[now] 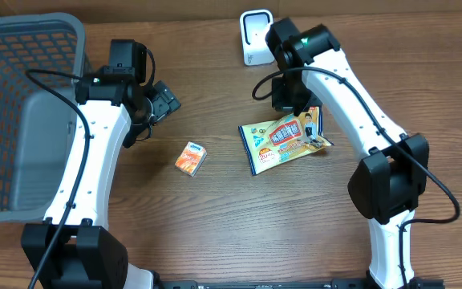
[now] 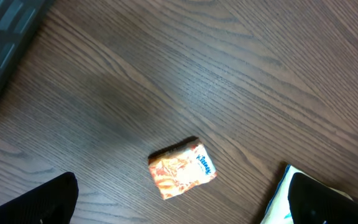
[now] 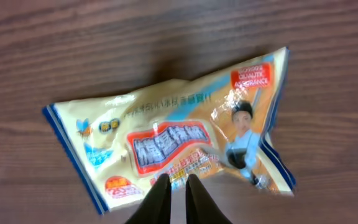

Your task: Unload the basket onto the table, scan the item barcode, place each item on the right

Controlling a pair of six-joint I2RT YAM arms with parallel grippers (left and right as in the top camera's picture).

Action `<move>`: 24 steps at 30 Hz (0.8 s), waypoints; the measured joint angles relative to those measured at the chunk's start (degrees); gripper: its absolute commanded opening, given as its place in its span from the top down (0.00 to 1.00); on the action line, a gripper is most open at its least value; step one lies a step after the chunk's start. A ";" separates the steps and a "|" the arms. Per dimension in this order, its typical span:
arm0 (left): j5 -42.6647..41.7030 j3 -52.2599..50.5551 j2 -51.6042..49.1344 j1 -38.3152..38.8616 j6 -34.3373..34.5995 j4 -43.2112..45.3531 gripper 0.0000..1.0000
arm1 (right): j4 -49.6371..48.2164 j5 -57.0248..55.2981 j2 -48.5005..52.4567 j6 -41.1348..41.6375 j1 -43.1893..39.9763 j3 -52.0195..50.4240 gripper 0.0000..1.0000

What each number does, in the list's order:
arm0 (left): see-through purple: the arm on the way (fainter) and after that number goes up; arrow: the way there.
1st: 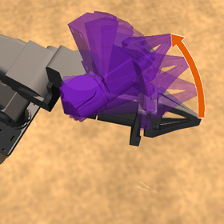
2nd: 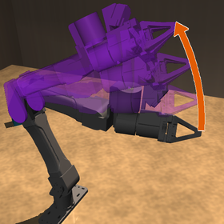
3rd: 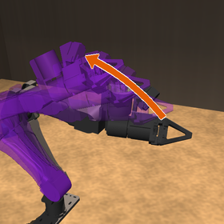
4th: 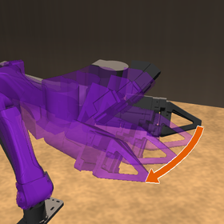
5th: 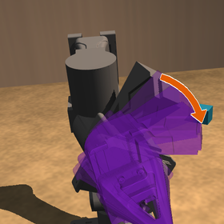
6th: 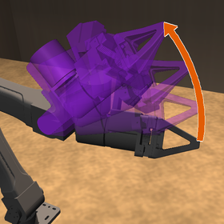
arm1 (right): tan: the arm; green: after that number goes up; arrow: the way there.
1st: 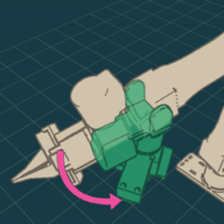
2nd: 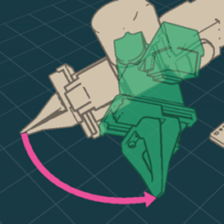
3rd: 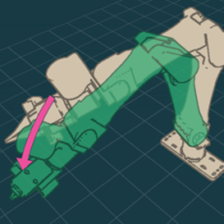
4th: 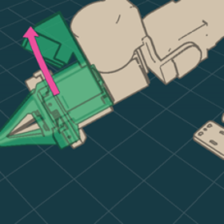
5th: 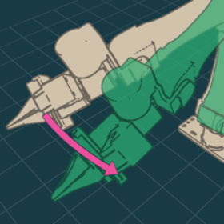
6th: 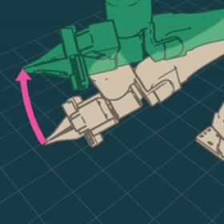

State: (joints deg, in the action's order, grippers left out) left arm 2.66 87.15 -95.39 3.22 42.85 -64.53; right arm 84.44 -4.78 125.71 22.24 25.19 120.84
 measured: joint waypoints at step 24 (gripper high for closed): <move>0.02 0.00 0.00 0.00 0.00 -0.02 0.00 | 5.40 -15.04 0.35 0.20 -5.33 -8.48 0.87</move>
State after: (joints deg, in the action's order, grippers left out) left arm 2.68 87.15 -95.39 3.22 42.85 -64.55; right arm 89.84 -19.81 126.06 22.44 19.86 112.36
